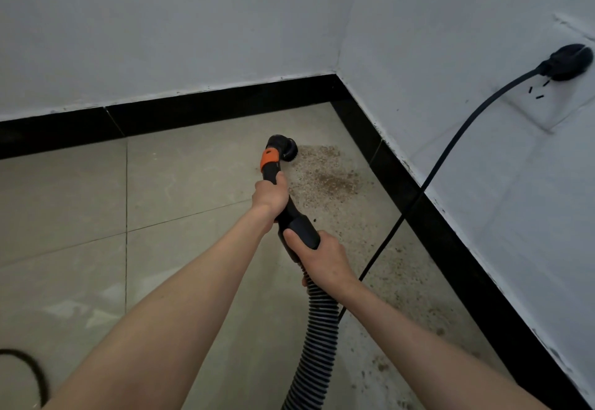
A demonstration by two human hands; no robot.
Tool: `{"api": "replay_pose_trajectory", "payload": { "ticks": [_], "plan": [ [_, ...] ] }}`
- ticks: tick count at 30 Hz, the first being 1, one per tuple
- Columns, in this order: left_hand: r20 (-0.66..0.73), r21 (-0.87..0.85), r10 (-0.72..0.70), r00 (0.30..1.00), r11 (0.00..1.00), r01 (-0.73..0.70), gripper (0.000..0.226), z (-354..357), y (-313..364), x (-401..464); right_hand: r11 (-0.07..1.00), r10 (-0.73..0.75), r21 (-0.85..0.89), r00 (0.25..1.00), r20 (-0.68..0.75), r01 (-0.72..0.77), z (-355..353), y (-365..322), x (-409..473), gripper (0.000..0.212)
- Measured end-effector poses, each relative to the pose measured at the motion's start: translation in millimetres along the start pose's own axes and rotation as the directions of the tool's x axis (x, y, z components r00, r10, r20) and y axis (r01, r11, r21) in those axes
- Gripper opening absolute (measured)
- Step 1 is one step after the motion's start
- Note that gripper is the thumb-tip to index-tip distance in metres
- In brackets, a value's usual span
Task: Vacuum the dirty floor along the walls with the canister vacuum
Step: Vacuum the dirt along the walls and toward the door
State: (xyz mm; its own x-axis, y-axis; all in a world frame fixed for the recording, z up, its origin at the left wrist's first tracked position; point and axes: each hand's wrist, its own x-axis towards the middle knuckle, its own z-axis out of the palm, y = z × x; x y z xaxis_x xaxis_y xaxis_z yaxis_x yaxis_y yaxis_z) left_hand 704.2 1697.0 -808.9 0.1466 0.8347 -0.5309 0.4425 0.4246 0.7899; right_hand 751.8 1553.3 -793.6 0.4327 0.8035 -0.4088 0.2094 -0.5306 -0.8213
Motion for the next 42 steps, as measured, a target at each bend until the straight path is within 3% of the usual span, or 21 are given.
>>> {"api": "replay_pose_trajectory", "payload": {
  "ticks": [21,27,35,42],
  "plan": [
    [0.160,0.169,0.080,0.984,0.980,-0.107,0.052,74,31,3,0.986,0.072,0.158,0.987,-0.143,-0.050,-38,29,19,0.031],
    [0.159,0.182,0.123,0.980,0.972,-0.152,0.051,73,27,8,0.989,0.069,0.142,0.989,-0.133,-0.050,-33,32,25,0.036],
    [0.029,0.211,0.148,0.989,0.966,-0.151,0.054,68,53,34,0.993,0.055,0.108,0.994,-0.093,-0.045,-37,9,61,0.035],
    [0.153,0.317,0.148,0.977,0.929,-0.190,0.059,75,40,16,0.986,0.105,0.145,0.983,-0.148,-0.084,-28,24,35,0.032]
  ]
}}
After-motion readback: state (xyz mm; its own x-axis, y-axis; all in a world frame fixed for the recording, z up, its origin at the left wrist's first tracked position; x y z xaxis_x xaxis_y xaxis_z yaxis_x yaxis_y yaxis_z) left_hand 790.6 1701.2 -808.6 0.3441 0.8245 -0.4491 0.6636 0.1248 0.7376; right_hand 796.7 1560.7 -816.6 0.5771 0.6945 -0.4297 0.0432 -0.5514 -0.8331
